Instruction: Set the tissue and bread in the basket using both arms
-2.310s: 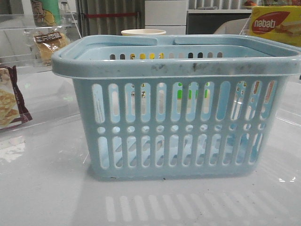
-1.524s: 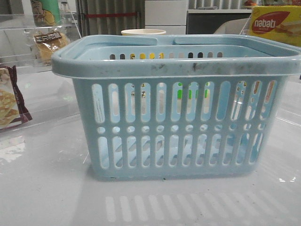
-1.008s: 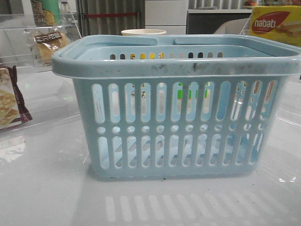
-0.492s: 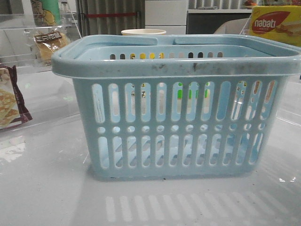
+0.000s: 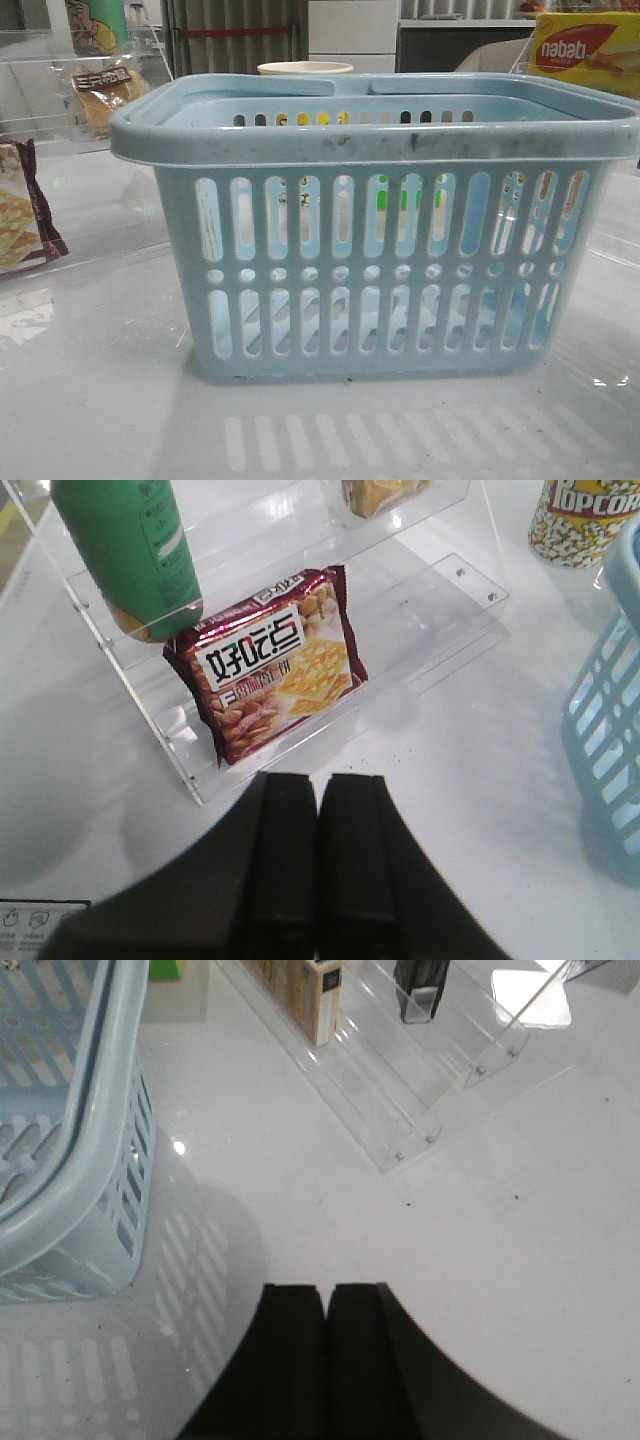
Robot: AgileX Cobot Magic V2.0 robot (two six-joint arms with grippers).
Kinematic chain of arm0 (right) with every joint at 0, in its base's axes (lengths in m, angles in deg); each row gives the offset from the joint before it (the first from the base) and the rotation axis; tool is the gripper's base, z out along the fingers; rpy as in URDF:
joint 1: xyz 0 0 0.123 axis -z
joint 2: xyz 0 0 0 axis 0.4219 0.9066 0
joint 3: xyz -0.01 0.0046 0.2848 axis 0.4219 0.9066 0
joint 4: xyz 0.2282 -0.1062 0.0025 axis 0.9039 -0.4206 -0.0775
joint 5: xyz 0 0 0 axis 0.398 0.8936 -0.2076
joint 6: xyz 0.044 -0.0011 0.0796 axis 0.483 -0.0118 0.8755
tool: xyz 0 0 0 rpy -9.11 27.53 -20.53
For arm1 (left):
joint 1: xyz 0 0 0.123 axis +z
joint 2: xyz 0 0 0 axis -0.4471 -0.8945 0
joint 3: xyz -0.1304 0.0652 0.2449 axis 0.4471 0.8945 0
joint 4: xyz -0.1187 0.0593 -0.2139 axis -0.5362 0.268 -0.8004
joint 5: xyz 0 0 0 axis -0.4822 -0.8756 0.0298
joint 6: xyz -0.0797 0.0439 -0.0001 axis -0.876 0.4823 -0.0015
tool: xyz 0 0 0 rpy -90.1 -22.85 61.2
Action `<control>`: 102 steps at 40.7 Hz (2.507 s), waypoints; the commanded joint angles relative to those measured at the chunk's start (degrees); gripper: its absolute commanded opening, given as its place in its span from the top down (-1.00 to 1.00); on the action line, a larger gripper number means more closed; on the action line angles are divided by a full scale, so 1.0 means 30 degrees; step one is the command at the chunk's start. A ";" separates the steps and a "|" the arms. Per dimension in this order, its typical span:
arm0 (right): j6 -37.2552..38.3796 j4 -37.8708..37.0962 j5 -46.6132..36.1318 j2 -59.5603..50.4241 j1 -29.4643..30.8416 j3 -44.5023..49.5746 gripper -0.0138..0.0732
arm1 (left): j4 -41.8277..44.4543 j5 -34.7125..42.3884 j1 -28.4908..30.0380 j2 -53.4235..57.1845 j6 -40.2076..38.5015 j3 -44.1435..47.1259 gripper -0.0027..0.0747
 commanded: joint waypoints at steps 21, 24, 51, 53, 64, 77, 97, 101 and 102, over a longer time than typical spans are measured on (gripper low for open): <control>0.0110 -0.0540 -0.2194 0.5898 0.1359 -0.2576 -0.59 | 0.0097 0.2244 -0.1878 -0.0973 0.0799 -0.0619 -0.34; 0.0110 -0.0540 -0.2336 0.7104 0.2117 -0.3686 -0.59 | 0.0097 0.2207 -0.2991 -0.0973 0.0843 -0.0619 -0.29; 0.0110 -0.0521 -0.3019 1.8938 0.3232 -1.5104 -0.58 | 0.0097 0.2207 -0.5523 -0.0973 0.0843 -0.0619 0.06; 0.0110 -0.0521 -0.3157 1.9538 0.3232 -1.5590 -0.58 | 0.0097 0.2207 -0.5523 -0.0973 0.0843 -0.0619 0.08; 0.0110 -0.0471 -0.3768 2.1212 0.3232 -1.6756 -0.18 | 0.0097 0.2207 -0.5523 -0.0973 0.0843 -0.0619 0.21; 0.0110 0.1218 -0.1518 2.0372 0.2966 -1.8049 0.19 | 0.0097 0.2207 -0.5523 -0.0973 0.0843 -0.0619 0.42; -0.2246 0.1218 -0.0925 1.2518 -0.2493 -1.6080 0.19 | 0.0097 0.2207 -0.5523 -0.0973 0.0843 -0.0619 0.55; -0.2418 0.1218 -0.1553 1.1602 -0.4288 -1.4555 0.19 | 0.0097 0.2207 -0.5523 -0.0973 0.0843 -0.0619 0.55; -0.2418 0.1218 -0.1699 1.1495 -0.4755 -1.4200 0.19 | 0.0097 0.2207 -0.5523 -0.0973 0.0843 -0.0619 0.55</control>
